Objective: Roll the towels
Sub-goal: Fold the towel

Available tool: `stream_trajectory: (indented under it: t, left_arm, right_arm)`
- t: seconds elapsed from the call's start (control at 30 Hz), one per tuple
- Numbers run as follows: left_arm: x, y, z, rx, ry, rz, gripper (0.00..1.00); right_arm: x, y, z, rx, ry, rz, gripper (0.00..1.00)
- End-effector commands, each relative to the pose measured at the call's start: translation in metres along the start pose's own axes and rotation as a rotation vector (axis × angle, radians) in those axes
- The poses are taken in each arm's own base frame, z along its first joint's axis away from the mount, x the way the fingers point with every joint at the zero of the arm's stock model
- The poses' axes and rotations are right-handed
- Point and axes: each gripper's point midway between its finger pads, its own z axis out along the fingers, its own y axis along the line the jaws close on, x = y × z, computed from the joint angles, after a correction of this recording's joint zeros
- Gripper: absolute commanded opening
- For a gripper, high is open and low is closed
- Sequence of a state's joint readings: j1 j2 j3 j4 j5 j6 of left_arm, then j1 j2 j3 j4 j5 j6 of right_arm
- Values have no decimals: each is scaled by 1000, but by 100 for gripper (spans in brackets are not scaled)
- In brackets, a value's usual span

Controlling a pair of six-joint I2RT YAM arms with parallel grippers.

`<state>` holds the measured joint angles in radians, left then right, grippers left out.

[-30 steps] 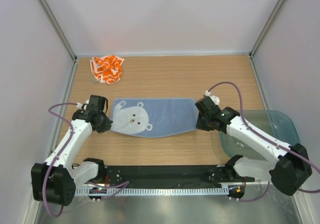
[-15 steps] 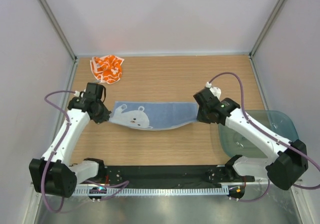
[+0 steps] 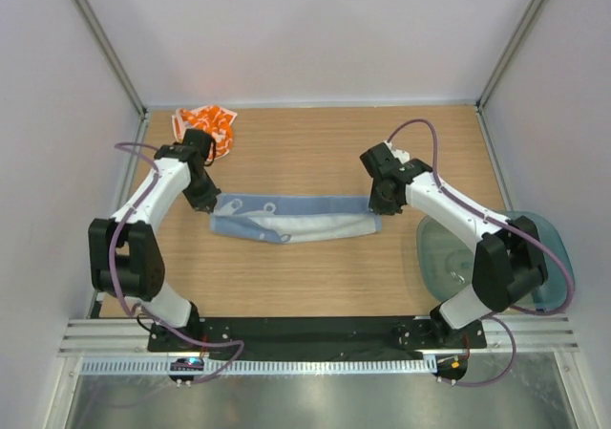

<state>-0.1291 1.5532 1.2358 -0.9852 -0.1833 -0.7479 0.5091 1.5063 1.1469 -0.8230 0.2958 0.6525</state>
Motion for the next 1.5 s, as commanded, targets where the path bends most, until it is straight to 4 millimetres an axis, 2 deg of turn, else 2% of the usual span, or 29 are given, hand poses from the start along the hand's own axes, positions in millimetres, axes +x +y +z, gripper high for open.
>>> stream_trajectory:
  t: [0.0, 0.2, 0.37, 0.67, 0.93, 1.0, 1.07, 1.13, 1.2, 1.23, 1.27, 1.33, 1.4, 1.47]
  left_arm:
    - [-18, -9, 9, -14, -16, 20, 0]
    - [-31, -20, 28, -48, 5, 34, 1]
    - [-44, -28, 35, -61, -5, 37, 1]
    - [-46, -34, 60, -107, 39, 69, 0]
    - [-54, -40, 70, -120, 36, 66, 0]
    - [-55, -39, 72, -133, 39, 66, 1]
    - [-59, -39, 72, -141, 27, 61, 1]
    - [-60, -40, 71, -146, 22, 60, 13]
    - [-67, -41, 65, -140, -4, 52, 33]
    - [-73, -43, 61, -136, -26, 46, 46]
    - [-75, -42, 58, -137, -35, 45, 46]
    - [-82, -45, 48, -120, -61, 40, 70]
    - [-88, -42, 35, -122, -91, 37, 79]
    - [-91, -37, 21, -119, -118, 37, 80]
  right_arm:
    - [-23, 12, 1, -41, -33, -5, 1]
    - [-32, 12, 18, -38, 0, -1, 1]
    - [-35, 12, 33, -27, 27, -5, 1]
    - [-40, 14, 53, -17, 55, 1, 1]
    - [-49, 12, 66, -4, 67, 5, 2]
    - [-52, 12, 68, -1, 67, 6, 8]
    - [-54, 10, 71, 6, 65, 4, 25]
    - [-60, 9, 73, 10, 54, 11, 48]
    - [-67, 5, 74, 26, 47, 11, 61]
    - [-75, 4, 71, 26, 31, 10, 64]
    - [-76, 2, 71, 32, 28, 13, 67]
    - [-89, 0, 62, 31, -3, 18, 75]
    - [-101, -2, 47, 34, -47, 18, 76]
    - [-104, -6, 37, 41, -68, 20, 78]
